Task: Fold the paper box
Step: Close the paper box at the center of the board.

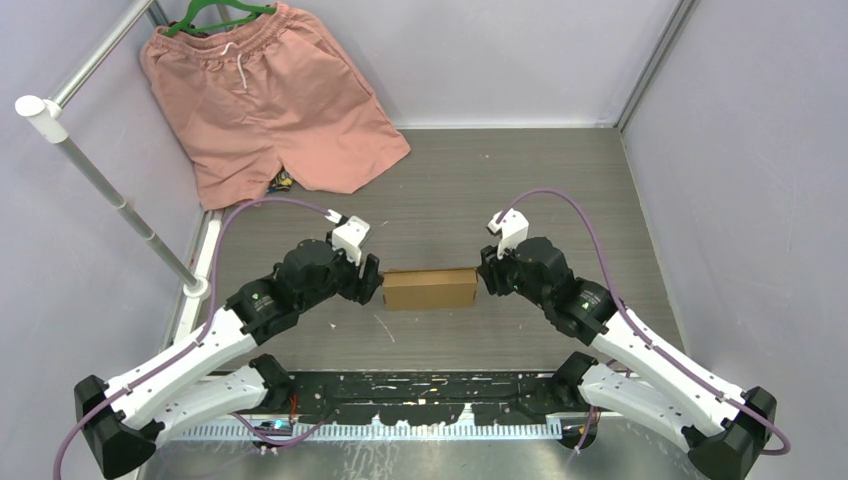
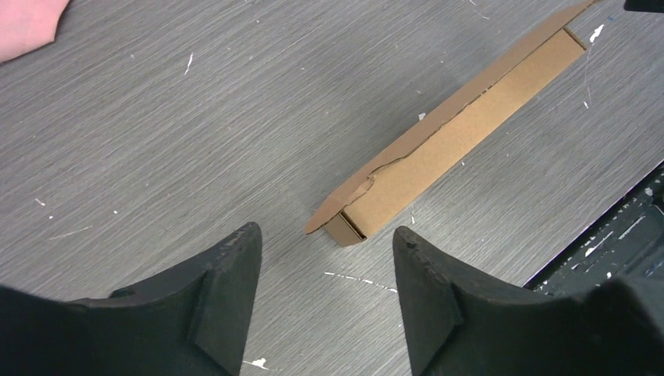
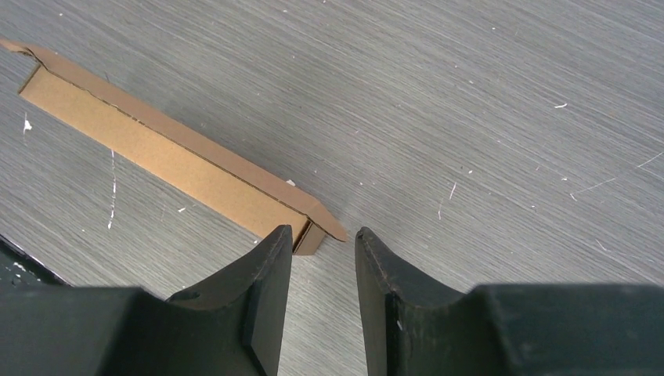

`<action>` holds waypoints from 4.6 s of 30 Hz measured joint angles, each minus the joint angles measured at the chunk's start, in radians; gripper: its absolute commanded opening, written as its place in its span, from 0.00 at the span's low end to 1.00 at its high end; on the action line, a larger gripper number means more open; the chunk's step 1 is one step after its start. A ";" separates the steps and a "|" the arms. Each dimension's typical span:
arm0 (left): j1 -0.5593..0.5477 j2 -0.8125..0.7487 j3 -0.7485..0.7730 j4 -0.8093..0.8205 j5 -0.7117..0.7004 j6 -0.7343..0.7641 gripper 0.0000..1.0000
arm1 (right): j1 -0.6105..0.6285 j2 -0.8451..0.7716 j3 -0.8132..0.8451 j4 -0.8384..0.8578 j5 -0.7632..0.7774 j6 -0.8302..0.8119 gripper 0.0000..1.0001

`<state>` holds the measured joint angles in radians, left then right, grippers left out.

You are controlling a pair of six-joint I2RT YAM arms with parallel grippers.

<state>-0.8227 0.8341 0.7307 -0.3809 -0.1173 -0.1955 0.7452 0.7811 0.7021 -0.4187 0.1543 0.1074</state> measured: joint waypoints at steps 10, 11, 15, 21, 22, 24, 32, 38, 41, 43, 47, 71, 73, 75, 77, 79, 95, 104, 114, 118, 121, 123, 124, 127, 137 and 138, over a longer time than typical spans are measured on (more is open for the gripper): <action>0.000 0.003 0.005 0.003 0.025 0.014 0.67 | 0.000 0.024 -0.011 0.004 -0.022 -0.005 0.38; 0.000 0.007 0.006 0.003 0.028 0.016 0.67 | 0.000 0.024 -0.013 0.004 -0.022 -0.006 0.37; 0.000 0.019 0.006 0.003 0.032 0.017 0.67 | 0.000 0.026 -0.013 0.006 -0.023 -0.010 0.36; 0.000 0.022 0.006 0.003 0.033 0.017 0.66 | 0.000 0.038 -0.016 0.010 -0.024 -0.023 0.34; 0.000 0.022 0.007 0.003 0.033 0.017 0.66 | 0.000 0.041 -0.016 0.011 -0.024 -0.025 0.34; 0.000 0.022 0.008 0.003 0.033 0.017 0.66 | 0.000 0.049 -0.016 0.015 -0.025 -0.027 0.33; 0.000 0.023 0.020 0.003 0.033 0.017 0.66 | 0.000 0.057 -0.016 0.031 -0.025 -0.045 0.21; 0.000 0.026 0.023 0.003 0.033 0.017 0.66 | 0.000 0.066 -0.016 0.037 -0.025 -0.054 0.21; 0.000 0.028 0.023 0.003 0.033 0.017 0.66 | 0.000 0.070 -0.016 0.040 -0.025 -0.057 0.21; 0.000 0.029 0.023 0.003 0.035 0.017 0.66 | 0.000 0.073 -0.016 0.043 -0.025 -0.058 0.21; 0.000 0.034 0.029 0.003 0.036 0.017 0.66 | 0.000 0.077 -0.016 0.046 -0.025 -0.061 0.21; 0.000 0.046 0.036 0.003 0.040 0.016 0.65 | 0.000 0.090 -0.016 0.057 -0.020 -0.080 0.15; 0.000 0.046 0.036 0.003 0.040 0.016 0.65 | 0.000 0.090 -0.016 0.057 -0.020 -0.080 0.15; 0.000 0.046 0.036 0.003 0.040 0.016 0.65 | 0.000 0.090 -0.016 0.057 -0.020 -0.080 0.14; 0.000 0.046 0.036 0.003 0.039 0.016 0.65 | 0.000 0.090 -0.016 0.057 -0.020 -0.080 0.14; 0.000 0.046 0.036 0.002 0.033 0.016 0.60 | 0.000 0.090 -0.016 0.057 -0.020 -0.080 0.14; 0.000 0.131 0.059 -0.020 -0.023 0.013 0.33 | 0.000 0.090 -0.016 0.057 -0.020 -0.080 0.13; 0.000 0.134 0.059 -0.019 -0.029 0.014 0.32 | 0.000 0.090 -0.016 0.057 -0.020 -0.080 0.12; 0.000 0.164 0.059 -0.012 -0.029 0.018 0.26 | 0.000 0.090 -0.016 0.057 -0.020 -0.080 0.11; 0.000 0.165 0.059 -0.011 -0.029 0.020 0.26 | 0.000 0.090 -0.016 0.057 -0.021 -0.080 0.10; 0.000 0.165 0.059 -0.011 -0.029 0.020 0.26 | 0.000 0.090 -0.016 0.057 -0.021 -0.080 0.10; 0.000 0.165 0.059 -0.011 -0.029 0.020 0.26 | 0.000 0.090 -0.016 0.057 -0.020 -0.080 0.10; 0.000 0.165 0.059 -0.011 -0.029 0.019 0.26 | 0.000 0.090 -0.016 0.057 -0.020 -0.080 0.10; 0.000 0.167 0.060 -0.010 -0.029 0.019 0.24 | 0.000 0.090 -0.016 0.057 -0.021 -0.080 0.10; 0.000 0.177 0.068 0.005 -0.029 0.020 0.16 | 0.000 0.090 -0.016 0.057 -0.021 -0.080 0.09; 0.000 0.179 0.068 0.005 -0.029 0.020 0.16 | 0.000 0.090 -0.016 0.057 -0.021 -0.080 0.09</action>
<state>-0.8230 1.0130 0.7986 -0.3763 -0.1463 -0.1753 0.7452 0.8707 0.6861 -0.3614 0.1337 0.0269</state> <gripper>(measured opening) 0.169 0.098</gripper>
